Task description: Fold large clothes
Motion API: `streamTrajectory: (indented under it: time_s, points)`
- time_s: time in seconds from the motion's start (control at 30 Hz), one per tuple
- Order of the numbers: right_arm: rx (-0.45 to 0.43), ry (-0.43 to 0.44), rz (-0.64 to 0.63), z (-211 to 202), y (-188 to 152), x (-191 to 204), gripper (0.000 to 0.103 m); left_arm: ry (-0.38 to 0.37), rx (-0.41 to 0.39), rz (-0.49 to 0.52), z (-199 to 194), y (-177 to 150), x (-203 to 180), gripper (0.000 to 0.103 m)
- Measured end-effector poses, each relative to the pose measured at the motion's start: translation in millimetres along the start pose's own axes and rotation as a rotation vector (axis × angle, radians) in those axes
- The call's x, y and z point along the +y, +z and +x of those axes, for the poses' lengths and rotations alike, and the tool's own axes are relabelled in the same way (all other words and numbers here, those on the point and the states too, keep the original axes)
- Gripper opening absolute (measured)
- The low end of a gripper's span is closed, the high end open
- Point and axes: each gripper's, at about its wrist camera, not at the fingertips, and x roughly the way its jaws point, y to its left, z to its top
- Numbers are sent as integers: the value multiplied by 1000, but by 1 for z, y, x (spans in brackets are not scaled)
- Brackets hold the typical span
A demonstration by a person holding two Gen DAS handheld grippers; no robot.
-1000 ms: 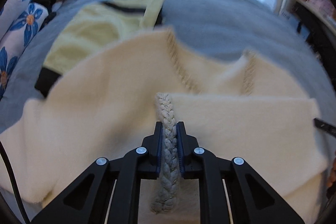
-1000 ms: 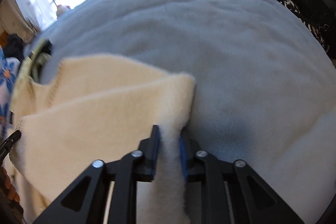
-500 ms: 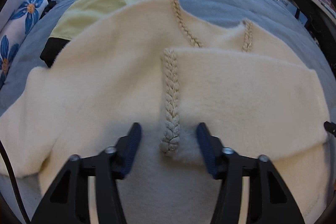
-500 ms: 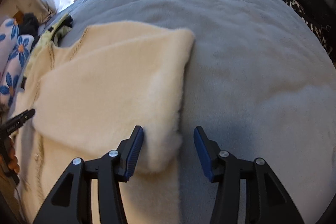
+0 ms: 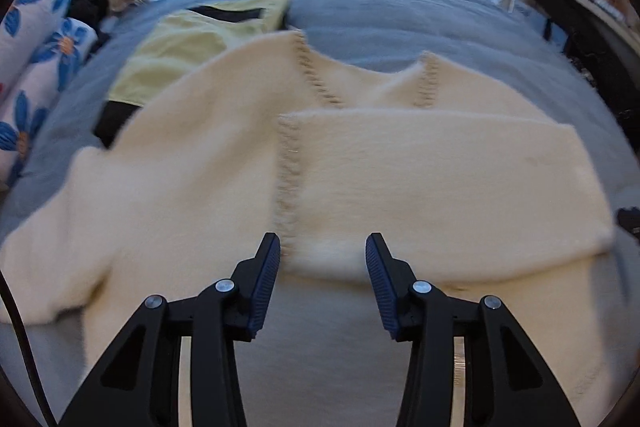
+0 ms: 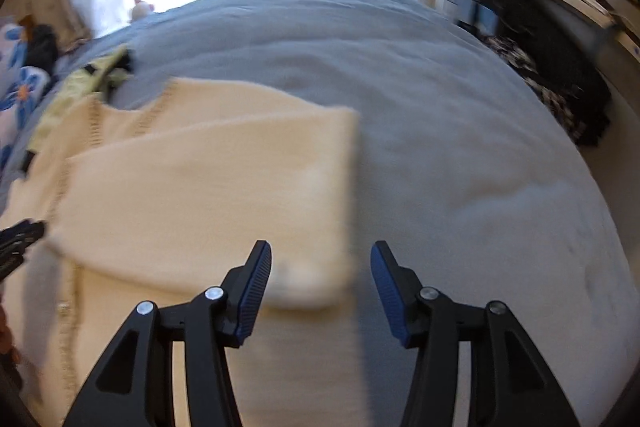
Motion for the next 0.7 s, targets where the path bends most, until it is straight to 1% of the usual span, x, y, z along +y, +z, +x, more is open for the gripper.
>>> streamTrajectory:
  time_s: [0.03, 0.07, 0.1, 0.2, 0.27, 0.3, 0.37, 0.4, 0.43, 0.47, 0.5, 0.57, 0.63, 0.7]
  points:
    - [2, 28, -7, 0, 1, 6, 52, -38, 29, -7, 2, 2, -5, 44]
    - [10, 70, -19, 4, 3, 19, 52, -59, 49, -16, 4, 4, -10, 44]
    - [21, 84, -27, 8, 4, 29, 52, -74, 61, -25, 7, 7, -17, 45]
    - [57, 98, -55, 22, 2, 50, 52, -88, 72, -34, 18, 10, -33, 49]
    - [76, 76, -69, 30, -1, 55, 52, -73, 81, -37, 25, 10, -37, 55]
    - [84, 43, -67, 34, -3, 52, 52, -49, 84, -35, 29, 9, -38, 56]
    - [93, -21, -40, 37, -8, 38, 52, -42, 70, -31, 30, 7, -36, 60]
    - [96, -37, -11, 39, -9, 25, 51, -42, 65, -30, 30, 6, -34, 61]
    - [95, -23, 7, 40, -10, 17, 50, -40, 63, -31, 30, 5, -32, 62]
    - [98, 24, 37, 38, -11, 7, 50, -41, 62, -32, 29, 5, -31, 62]
    - [97, 47, 56, 34, -12, 1, 50, -41, 61, -34, 27, 3, -29, 62]
    - [101, 30, 58, 29, -14, -1, 51, -36, 62, -43, 26, 2, -25, 62]
    - [122, -34, 35, 29, -17, 4, 52, -36, 65, -56, 24, 1, -22, 62]
    - [156, -78, 36, 34, -24, 6, 66, -40, 69, -68, 19, -3, -20, 62]
